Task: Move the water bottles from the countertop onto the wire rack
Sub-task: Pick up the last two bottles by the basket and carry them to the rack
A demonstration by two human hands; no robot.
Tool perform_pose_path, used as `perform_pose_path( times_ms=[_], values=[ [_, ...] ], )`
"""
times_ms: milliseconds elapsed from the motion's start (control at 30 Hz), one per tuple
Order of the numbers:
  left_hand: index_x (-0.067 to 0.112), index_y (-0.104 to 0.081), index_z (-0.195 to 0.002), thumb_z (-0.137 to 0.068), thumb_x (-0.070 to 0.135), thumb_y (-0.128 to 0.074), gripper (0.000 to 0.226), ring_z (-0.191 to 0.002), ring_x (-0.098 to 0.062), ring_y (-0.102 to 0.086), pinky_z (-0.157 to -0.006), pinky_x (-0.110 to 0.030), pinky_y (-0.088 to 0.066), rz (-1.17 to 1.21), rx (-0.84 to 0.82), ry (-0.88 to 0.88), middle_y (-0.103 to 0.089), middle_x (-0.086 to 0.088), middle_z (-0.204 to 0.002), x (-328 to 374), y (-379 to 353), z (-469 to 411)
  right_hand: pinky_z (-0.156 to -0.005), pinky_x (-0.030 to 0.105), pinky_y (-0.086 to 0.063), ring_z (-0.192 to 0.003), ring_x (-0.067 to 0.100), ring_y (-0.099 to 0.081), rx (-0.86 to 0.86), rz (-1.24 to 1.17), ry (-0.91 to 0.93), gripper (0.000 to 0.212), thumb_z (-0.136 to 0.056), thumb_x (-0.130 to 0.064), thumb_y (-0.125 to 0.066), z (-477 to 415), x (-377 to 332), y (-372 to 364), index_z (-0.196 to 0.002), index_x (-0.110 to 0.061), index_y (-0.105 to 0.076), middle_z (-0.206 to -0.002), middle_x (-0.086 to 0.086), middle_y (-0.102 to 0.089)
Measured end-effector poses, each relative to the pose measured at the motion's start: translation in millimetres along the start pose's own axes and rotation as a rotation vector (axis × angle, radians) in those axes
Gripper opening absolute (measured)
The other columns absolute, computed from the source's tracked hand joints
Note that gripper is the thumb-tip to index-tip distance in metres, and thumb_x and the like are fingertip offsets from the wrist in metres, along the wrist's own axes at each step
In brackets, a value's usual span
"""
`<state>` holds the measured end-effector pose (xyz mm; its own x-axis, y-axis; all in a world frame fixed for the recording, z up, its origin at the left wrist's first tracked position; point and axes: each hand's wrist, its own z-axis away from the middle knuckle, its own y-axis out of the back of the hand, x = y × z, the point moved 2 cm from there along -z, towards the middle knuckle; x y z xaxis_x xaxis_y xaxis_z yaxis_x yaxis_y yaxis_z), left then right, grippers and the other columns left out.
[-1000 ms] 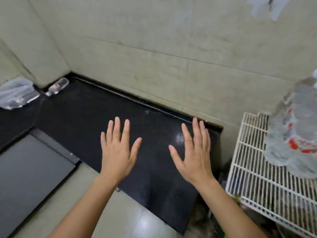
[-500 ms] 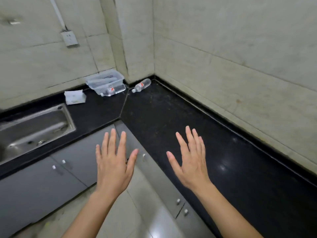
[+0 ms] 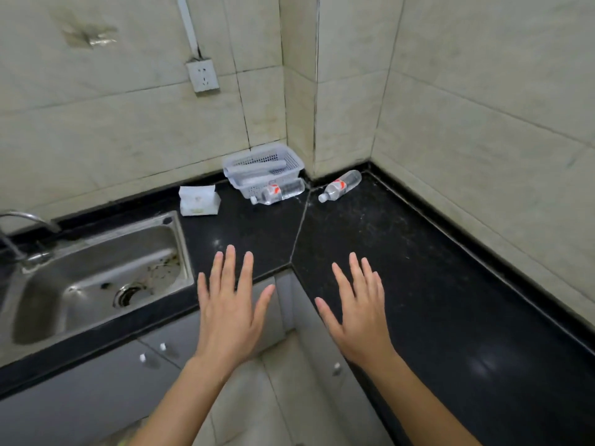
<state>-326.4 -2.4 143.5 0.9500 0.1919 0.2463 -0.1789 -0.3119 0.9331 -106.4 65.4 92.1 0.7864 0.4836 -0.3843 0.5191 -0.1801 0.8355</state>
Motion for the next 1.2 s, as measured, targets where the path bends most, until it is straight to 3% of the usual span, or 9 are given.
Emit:
perform_pose_path(
  times_ms=[267,400,567,767,1000,1100,1200],
  values=[
    [0.012,-0.040,-0.154,-0.100,0.059,-0.027,0.072,-0.153,-0.036,-0.024,-0.117,-0.062,-0.029,0.013,-0.028,-0.009,-0.030,-0.018,-0.164,-42.2,-7.5,-151.2,-0.127,0.048,-0.007,-0.159,0.029,-0.002,-0.067,0.070,-0.028,0.072,-0.101,-0.060,-0.037,-157.9,-3.9,-43.9,-0.159,-0.018,-0.030,-0.171,0.012,-0.013],
    [0.013,-0.040,-0.153,-0.099,0.062,-0.024,0.075,-0.154,-0.034,-0.022,-0.118,-0.060,-0.027,0.031,-0.087,-0.039,-0.027,-0.017,-0.165,-54.4,-35.7,-211.3,-0.126,0.053,-0.014,-0.158,0.032,-0.008,-0.089,0.115,-0.078,0.074,-0.099,-0.061,-0.038,-200.1,14.0,-70.8,-0.158,-0.017,-0.034,-0.170,0.014,-0.017],
    [0.017,-0.031,-0.158,-0.096,0.065,-0.015,0.080,-0.157,-0.030,-0.012,-0.123,-0.056,-0.018,0.048,-0.240,-0.108,-0.016,-0.013,-0.169,-74.3,-95.6,-300.1,-0.127,0.051,-0.007,-0.158,0.033,0.000,-0.226,0.213,-0.242,0.079,-0.098,-0.066,-0.032,-252.5,48.7,-120.4,-0.160,-0.016,-0.028,-0.171,0.015,-0.010],
    [0.018,-0.021,-0.160,-0.103,0.057,-0.034,0.070,-0.158,-0.027,-0.006,-0.125,-0.050,-0.018,0.117,-0.536,-0.103,-0.010,-0.010,-0.170,-100.3,-166.3,-389.5,-0.125,0.046,0.007,-0.157,0.030,0.016,-0.392,0.257,-0.444,0.094,-0.087,-0.074,-0.006,-318.9,78.3,-168.5,-0.164,-0.020,-0.010,-0.172,0.011,0.007],
    [0.014,-0.033,-0.154,-0.099,0.051,-0.052,0.069,-0.148,-0.031,-0.031,-0.114,-0.049,-0.038,0.121,-0.798,-0.060,-0.034,-0.011,-0.160,-120.2,-245.4,-454.9,-0.127,0.047,-0.003,-0.158,0.033,0.009,-0.540,0.252,-0.548,0.080,-0.102,-0.055,-0.043,-363.2,113.8,-206.7,-0.164,-0.018,-0.009,-0.172,0.012,0.005],
    [0.015,-0.028,-0.156,-0.097,0.048,-0.057,0.074,-0.152,-0.034,-0.022,-0.116,-0.055,-0.035,0.108,-0.794,0.017,-0.023,-0.014,-0.165,-127.5,-273.8,-469.5,-0.127,0.051,-0.011,-0.158,0.038,0.003,-0.647,0.263,-0.511,0.079,-0.102,-0.041,-0.051,-377.1,136.7,-231.3,-0.164,-0.016,-0.010,-0.171,0.015,0.002],
    [0.011,-0.017,-0.160,-0.095,0.042,-0.062,0.085,-0.155,-0.036,-0.011,-0.120,-0.057,-0.029,0.059,-0.752,0.122,-0.014,-0.018,-0.168,-131.2,-293.6,-473.8,-0.127,0.054,-0.008,-0.157,0.042,0.007,-0.783,0.330,-0.386,0.083,-0.099,-0.022,-0.057,-394.9,164.3,-252.4,-0.163,-0.015,-0.005,-0.170,0.018,0.009]
  ],
)
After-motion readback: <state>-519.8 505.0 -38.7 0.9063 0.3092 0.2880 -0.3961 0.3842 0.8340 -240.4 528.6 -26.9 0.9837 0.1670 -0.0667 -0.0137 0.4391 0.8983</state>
